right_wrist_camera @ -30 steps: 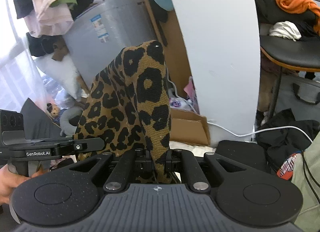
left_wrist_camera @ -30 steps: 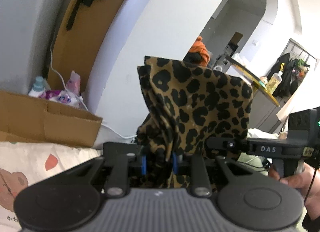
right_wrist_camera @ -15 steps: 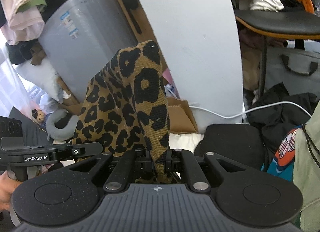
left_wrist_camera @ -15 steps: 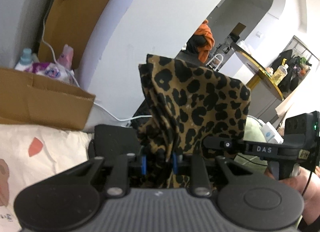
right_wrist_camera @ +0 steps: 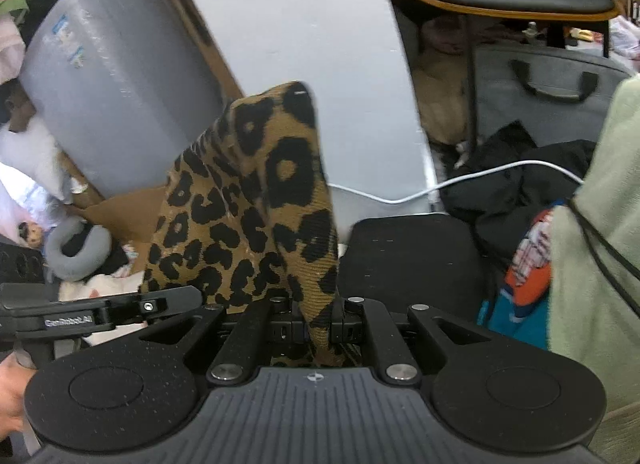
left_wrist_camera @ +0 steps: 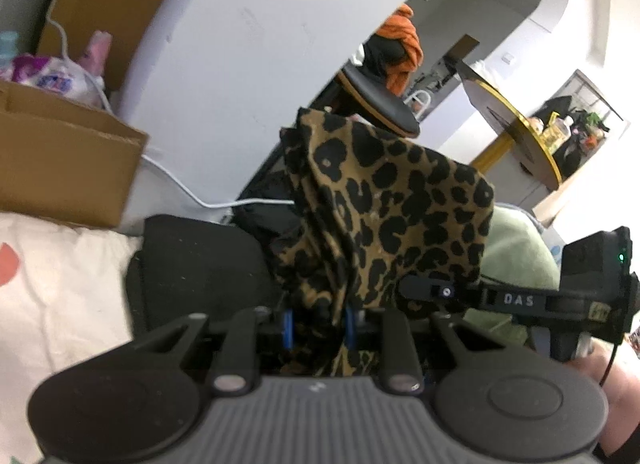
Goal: Fold clothes
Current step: 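Carry the trousers bundle with both tools onto the black clothes pile, then lower the trousers bundle onto the pile and press it flat with both tools, then open both tools and pull them back from the trousers bundle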
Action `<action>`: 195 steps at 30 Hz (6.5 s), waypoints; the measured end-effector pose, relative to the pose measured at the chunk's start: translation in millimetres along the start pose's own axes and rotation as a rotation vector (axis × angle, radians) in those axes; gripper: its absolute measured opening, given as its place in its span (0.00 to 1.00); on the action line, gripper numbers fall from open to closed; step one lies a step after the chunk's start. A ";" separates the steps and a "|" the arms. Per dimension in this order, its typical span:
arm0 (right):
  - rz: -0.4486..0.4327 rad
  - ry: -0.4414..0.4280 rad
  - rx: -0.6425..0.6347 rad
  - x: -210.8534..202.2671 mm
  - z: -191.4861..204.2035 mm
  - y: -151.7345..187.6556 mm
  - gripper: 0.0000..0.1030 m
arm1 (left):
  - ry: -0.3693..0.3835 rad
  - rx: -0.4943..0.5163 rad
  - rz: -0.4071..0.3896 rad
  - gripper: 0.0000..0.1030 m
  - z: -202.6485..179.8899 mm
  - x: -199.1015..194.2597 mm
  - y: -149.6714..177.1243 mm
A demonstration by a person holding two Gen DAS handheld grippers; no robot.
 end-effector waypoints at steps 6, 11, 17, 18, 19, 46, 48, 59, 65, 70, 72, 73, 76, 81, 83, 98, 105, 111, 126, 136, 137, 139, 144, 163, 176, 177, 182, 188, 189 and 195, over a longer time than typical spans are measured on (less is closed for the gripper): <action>0.020 0.026 0.043 20.6 -29.0 4.5 0.05 | 0.039 -0.035 0.016 0.24 13.4 25.9 9.1; 0.042 0.046 0.045 51.0 -40.6 1.5 0.05 | 0.058 -0.083 0.025 0.24 39.3 47.1 8.0; 0.068 0.072 0.044 95.6 -56.6 -9.3 0.05 | 0.066 -0.096 0.044 0.24 72.9 75.1 -6.8; 0.069 0.075 0.040 102.4 -58.7 -12.3 0.05 | 0.069 -0.099 0.046 0.24 78.3 79.3 -10.3; 0.070 0.077 0.038 108.2 -60.4 -15.5 0.05 | 0.072 -0.105 0.049 0.24 83.7 83.9 -13.5; 0.176 0.118 0.091 277.0 -128.9 -60.8 0.07 | -0.018 -0.267 0.133 0.24 202.9 179.2 -46.2; 0.177 0.129 0.084 283.1 -131.8 -63.1 0.07 | -0.027 -0.266 0.133 0.25 206.4 181.2 -45.4; 0.042 0.331 0.052 250.7 -142.4 -71.9 0.17 | -0.187 -0.146 0.129 0.35 192.8 139.0 -59.0; -0.054 0.285 0.060 221.9 -124.6 -47.6 0.18 | -0.180 -0.058 0.086 0.34 164.3 127.0 -85.5; -0.075 0.252 0.105 226.4 -113.5 -20.6 0.27 | -0.176 0.041 0.100 0.30 137.8 140.6 -88.1; -0.068 0.249 0.105 233.7 -108.7 -9.4 0.27 | -0.192 0.075 0.118 0.30 133.8 149.8 -82.8; -0.063 0.248 0.103 237.6 -106.5 -4.1 0.28 | -0.199 0.084 0.126 0.30 133.9 153.9 -78.9; -0.065 0.234 0.116 244.9 -101.6 6.8 0.28 | -0.216 0.073 0.151 0.30 142.9 165.3 -67.2; -0.058 0.226 0.116 256.0 -96.3 19.9 0.39 | -0.241 0.075 0.174 0.12 162.7 178.0 -48.3; -0.052 0.229 0.112 259.2 -95.9 25.4 0.40 | -0.248 0.063 0.175 0.03 171.6 178.7 -48.8; -0.088 0.243 0.136 238.3 -102.7 58.4 0.43 | -0.252 0.182 0.090 0.42 123.2 148.5 -53.3; -0.118 0.220 0.125 232.2 -94.5 54.5 0.43 | -0.196 0.267 0.077 0.41 85.2 155.5 -33.1; -0.082 0.218 0.121 241.8 -93.9 65.9 0.43 | -0.229 0.283 0.169 0.28 92.7 180.5 -3.4; -0.048 0.247 0.130 233.0 -113.7 104.3 0.43 | -0.306 0.366 0.237 0.02 117.7 180.3 14.7; -0.038 0.302 0.099 213.4 -122.1 122.9 0.43 | -0.365 0.411 0.214 0.04 114.8 151.8 18.7; -0.043 0.303 0.097 211.0 -120.6 123.6 0.44 | -0.352 0.400 0.195 0.05 114.1 148.4 16.3; -0.070 0.295 0.082 207.4 -112.9 121.4 0.44 | -0.331 0.382 0.162 0.13 113.0 143.0 11.6; -0.094 0.257 0.034 213.9 -90.6 113.5 0.44 | -0.341 0.395 0.176 0.17 116.8 156.7 9.6; 0.023 0.257 -0.027 234.8 -77.8 145.0 0.43 | -0.399 0.342 0.215 0.15 127.9 146.1 43.6; 0.052 0.232 0.091 191.5 -52.9 119.0 0.47 | -0.416 0.170 0.233 0.65 88.8 64.0 33.7; 0.054 0.230 0.091 186.4 -48.2 115.5 0.52 | -0.422 0.161 0.230 0.67 84.8 55.0 31.7; 0.051 0.220 0.120 154.6 -29.2 97.2 0.82 | -0.466 0.113 0.232 0.81 71.1 11.5 24.2; 0.097 0.205 0.185 118.8 -16.4 83.1 0.94 | -0.513 0.029 0.232 0.90 58.2 -36.0 28.2; 0.103 0.202 0.194 112.9 -14.4 82.1 0.97 | -0.517 0.020 0.230 0.91 55.4 -43.2 29.9; 0.121 0.195 0.211 77.3 1.5 74.5 0.97 | -0.556 0.001 0.252 0.98 38.3 -81.6 39.7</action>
Point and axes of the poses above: each gripper's, at about its wrist camera, not at the fingertips, and x roughly the way its jaws point, z to its left, y to its underside, the point moved 9 cm from there along x, roughly the way its jaws point, and after that the axes turned 14 degrees about z, right-handed, at the moved point
